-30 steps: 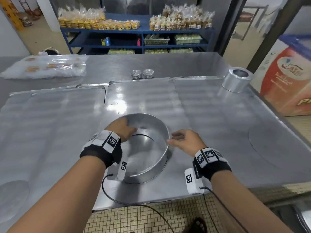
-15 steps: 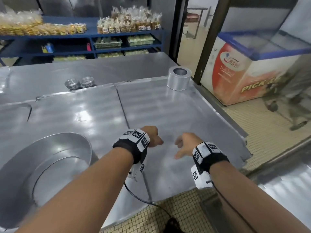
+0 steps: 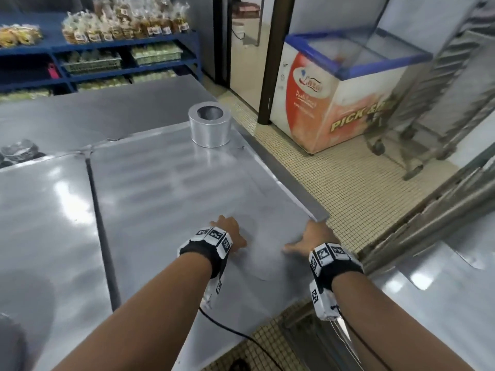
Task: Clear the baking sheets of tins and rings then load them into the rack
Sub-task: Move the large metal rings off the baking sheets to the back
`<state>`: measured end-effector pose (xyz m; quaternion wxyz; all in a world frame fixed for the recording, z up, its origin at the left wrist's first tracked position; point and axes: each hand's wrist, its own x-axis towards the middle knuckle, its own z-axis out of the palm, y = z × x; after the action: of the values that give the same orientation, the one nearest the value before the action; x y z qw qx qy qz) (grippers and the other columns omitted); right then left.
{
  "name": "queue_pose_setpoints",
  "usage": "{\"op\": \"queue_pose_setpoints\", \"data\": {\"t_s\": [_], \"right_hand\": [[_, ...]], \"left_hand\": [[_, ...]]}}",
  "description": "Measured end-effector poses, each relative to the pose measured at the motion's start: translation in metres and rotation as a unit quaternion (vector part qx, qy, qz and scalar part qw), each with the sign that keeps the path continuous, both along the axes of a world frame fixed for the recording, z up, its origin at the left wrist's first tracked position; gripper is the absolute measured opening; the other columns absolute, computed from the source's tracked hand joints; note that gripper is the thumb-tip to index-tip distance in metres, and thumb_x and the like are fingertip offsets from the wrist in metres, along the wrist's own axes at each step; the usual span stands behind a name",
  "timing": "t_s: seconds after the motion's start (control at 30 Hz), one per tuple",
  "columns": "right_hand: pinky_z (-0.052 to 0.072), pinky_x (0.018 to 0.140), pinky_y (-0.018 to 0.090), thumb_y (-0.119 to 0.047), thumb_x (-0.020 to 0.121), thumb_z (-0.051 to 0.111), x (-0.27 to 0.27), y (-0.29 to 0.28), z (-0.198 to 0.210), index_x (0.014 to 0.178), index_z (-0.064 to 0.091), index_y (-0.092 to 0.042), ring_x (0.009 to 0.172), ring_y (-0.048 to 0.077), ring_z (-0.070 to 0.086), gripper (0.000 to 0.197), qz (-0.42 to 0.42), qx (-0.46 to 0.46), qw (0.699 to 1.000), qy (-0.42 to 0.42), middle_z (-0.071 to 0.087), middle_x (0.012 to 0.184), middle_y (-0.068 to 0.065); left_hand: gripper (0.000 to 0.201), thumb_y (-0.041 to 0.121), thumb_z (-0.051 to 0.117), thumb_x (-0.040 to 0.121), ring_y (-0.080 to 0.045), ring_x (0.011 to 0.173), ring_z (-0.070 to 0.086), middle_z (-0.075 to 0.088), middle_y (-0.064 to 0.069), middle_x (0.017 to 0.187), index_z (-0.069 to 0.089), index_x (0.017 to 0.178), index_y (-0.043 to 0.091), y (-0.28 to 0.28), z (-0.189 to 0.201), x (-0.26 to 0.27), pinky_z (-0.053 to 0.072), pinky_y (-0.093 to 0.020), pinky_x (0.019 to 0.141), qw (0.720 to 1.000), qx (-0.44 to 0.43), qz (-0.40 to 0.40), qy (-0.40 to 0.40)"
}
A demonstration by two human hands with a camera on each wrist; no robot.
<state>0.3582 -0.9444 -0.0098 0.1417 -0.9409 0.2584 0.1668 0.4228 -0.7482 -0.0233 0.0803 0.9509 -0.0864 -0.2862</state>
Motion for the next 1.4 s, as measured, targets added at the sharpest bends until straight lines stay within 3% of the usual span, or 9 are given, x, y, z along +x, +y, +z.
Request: {"op": "queue_pose_setpoints", "data": {"t_s": [0.1, 0.27, 0.53, 0.7, 0.8, 0.87, 1.1, 1.2, 1.4], "right_hand": [[0.057, 0.089, 0.039, -0.069, 0.035, 0.085, 0.007, -0.016, -0.008, 0.12, 0.062, -0.009, 0.109, 0.032, 0.064, 0.107, -0.058, 0.025, 0.998, 0.0, 0.063, 0.122, 0.013], [0.056, 0.089, 0.033, -0.05, 0.042, 0.098, 0.012, -0.029, -0.013, 0.118, 0.061, -0.003, 0.112, 0.03, 0.064, 0.097, -0.114, 0.081, 0.99, -0.001, 0.066, 0.122, 0.012], [0.05, 0.1, 0.04, -0.033, 0.033, 0.102, 0.014, -0.023, -0.009, 0.139, 0.036, 0.005, 0.121, 0.033, 0.056, 0.13, -0.185, 0.135, 0.969, -0.091, 0.056, 0.132, 0.016], [0.047, 0.103, 0.045, -0.023, 0.051, 0.099, 0.007, -0.013, 0.003, 0.145, 0.026, 0.007, 0.127, 0.037, 0.051, 0.123, -0.169, 0.114, 0.971, -0.125, 0.04, 0.146, 0.021], [0.05, 0.094, 0.046, -0.025, 0.052, 0.099, 0.002, -0.005, 0.015, 0.143, 0.027, 0.003, 0.122, 0.038, 0.053, 0.119, -0.158, 0.113, 0.97, -0.144, 0.039, 0.143, 0.019], [0.051, 0.087, 0.043, -0.027, 0.052, 0.098, -0.001, 0.005, 0.024, 0.138, 0.031, -0.002, 0.117, 0.038, 0.055, 0.111, -0.144, 0.103, 0.969, -0.171, 0.041, 0.138, 0.019], [0.048, 0.095, 0.044, -0.03, 0.045, 0.1, 0.005, 0.083, 0.057, 0.135, 0.036, -0.002, 0.124, 0.036, 0.051, 0.114, -0.095, 0.127, 0.948, -0.276, 0.048, 0.137, 0.017], [0.052, 0.092, 0.048, -0.029, 0.041, 0.101, 0.01, 0.134, 0.069, 0.126, 0.043, -0.004, 0.117, 0.036, 0.056, 0.106, -0.059, 0.165, 0.931, -0.321, 0.054, 0.129, 0.015], [0.047, 0.085, 0.04, -0.03, 0.046, 0.1, 0.009, 0.248, 0.094, 0.12, 0.043, -0.009, 0.11, 0.034, 0.055, 0.095, 0.031, 0.226, 0.919, -0.32, 0.052, 0.125, 0.012]], "left_hand": [[0.057, 0.048, 0.057, 0.094, -0.031, 0.125, 0.042, 0.048, -0.009, 0.133, 0.052, 0.134, 0.009, -0.016, -0.006, 0.004, 0.035, -0.033, 0.09, 0.998, 0.041, -0.002, -0.036], [0.084, 0.067, 0.072, 0.072, -0.032, 0.121, 0.041, 0.043, -0.01, 0.128, 0.054, 0.129, 0.008, -0.024, -0.021, 0.01, 0.042, -0.037, 0.098, 0.997, 0.04, 0.055, -0.049], [0.099, 0.05, 0.086, 0.056, -0.032, 0.121, 0.046, 0.043, -0.011, 0.128, 0.042, 0.133, 0.006, -0.025, -0.033, 0.022, 0.044, -0.038, 0.103, 0.986, -0.016, 0.152, -0.067], [0.114, 0.047, 0.095, 0.045, -0.027, 0.121, 0.048, 0.039, -0.01, 0.124, 0.031, 0.129, 0.002, -0.014, -0.029, 0.021, 0.048, -0.033, 0.098, 0.96, -0.129, 0.243, -0.061], [0.105, 0.048, 0.094, 0.044, -0.026, 0.103, 0.043, 0.033, -0.009, 0.111, 0.039, 0.123, 0.004, -0.005, -0.025, 0.013, 0.045, -0.029, 0.082, 0.952, -0.155, 0.242, -0.106], [0.104, 0.042, 0.095, 0.046, -0.027, 0.107, 0.044, 0.034, -0.011, 0.116, 0.038, 0.124, 0.004, 0.006, -0.018, 0.009, 0.044, -0.031, 0.082, 0.938, -0.201, 0.261, -0.112], [0.094, 0.024, 0.097, 0.055, -0.027, 0.114, 0.049, 0.038, -0.012, 0.131, 0.038, 0.126, 0.009, 0.094, 0.037, -0.006, 0.045, -0.032, 0.097, 0.853, -0.34, 0.344, -0.196], [0.092, 0.026, 0.097, 0.056, -0.021, 0.101, 0.046, 0.04, -0.008, 0.129, 0.038, 0.125, 0.014, 0.151, 0.064, -0.017, 0.046, -0.031, 0.091, 0.834, -0.337, 0.377, -0.223], [0.096, 0.028, 0.098, 0.053, -0.021, 0.105, 0.047, 0.041, -0.009, 0.129, 0.038, 0.127, 0.014, 0.274, 0.099, -0.058, 0.045, -0.029, 0.084, 0.804, -0.309, 0.422, -0.283]]}}
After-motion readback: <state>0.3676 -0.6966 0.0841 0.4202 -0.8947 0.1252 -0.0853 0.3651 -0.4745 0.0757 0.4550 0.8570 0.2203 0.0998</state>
